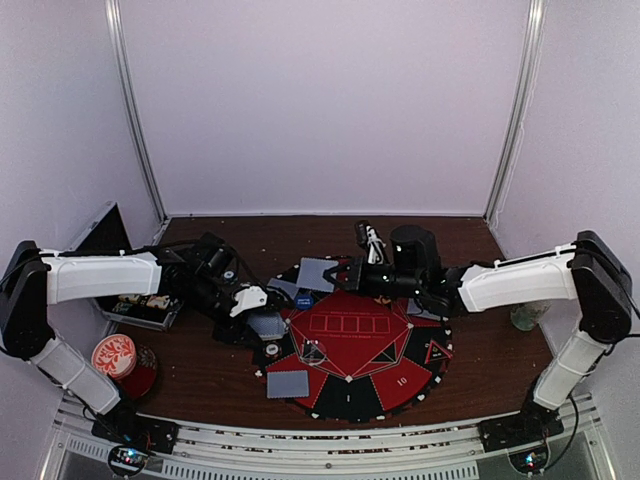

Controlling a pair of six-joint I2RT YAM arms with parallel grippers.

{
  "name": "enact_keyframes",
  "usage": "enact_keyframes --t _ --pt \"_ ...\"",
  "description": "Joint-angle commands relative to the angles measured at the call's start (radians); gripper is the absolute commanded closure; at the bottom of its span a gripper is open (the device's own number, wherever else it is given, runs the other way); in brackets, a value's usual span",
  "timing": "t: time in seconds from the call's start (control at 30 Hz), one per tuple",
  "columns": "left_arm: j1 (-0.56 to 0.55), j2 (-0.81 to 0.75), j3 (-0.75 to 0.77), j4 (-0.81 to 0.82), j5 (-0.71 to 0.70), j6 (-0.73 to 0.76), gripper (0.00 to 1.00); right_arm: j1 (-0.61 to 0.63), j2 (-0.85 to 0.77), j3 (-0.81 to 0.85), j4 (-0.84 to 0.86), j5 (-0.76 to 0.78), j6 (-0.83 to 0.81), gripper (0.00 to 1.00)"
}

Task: Distribute texas hold em gaming equipment
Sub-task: Distribute the poker card in the small blind area.

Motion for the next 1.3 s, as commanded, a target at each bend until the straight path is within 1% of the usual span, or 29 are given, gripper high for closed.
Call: enact_keyframes --t 0.0,0.13,0.23,0.33,0.5,0.67,1.07,1.27 --pt "-0.005 -0.014 -0.001 0.020 0.008 0.003 0.61 -0.026 0.145 0.116 0.001 -0.030 0.006 1.00" --pt "-0.005 -0.018 -0.001 0.019 0.010 0.005 0.61 -0.039 0.323 0.286 -0.013 -0.076 0.024 1.00" --pt "-0.005 -0.019 -0.003 0.020 0.014 0.008 0.61 -0.041 0.435 0.402 -0.035 -0.078 0.034 1.00" --pt "-0.005 -0.024 -0.005 0.019 0.014 0.009 0.61 -0.046 0.526 0.494 -0.048 -0.047 0.042 1.00" --pt "-0.005 -0.034 -0.007 0.020 0.018 0.012 0.61 -0.059 0.656 0.600 -0.033 -0.059 0.081 1.00" --pt "-0.004 -0.030 -0.005 0.020 0.020 0.011 0.61 -0.063 0.725 0.660 -0.043 -0.052 0.092 1.00" --pt "-0.005 -0.021 -0.003 0.020 0.020 0.011 0.61 -0.080 0.779 0.679 -0.014 -0.067 0.117 1.00" --pt "-0.005 -0.020 -0.004 0.020 0.019 0.011 0.61 -0.080 0.799 0.693 -0.019 -0.085 0.125 0.96"
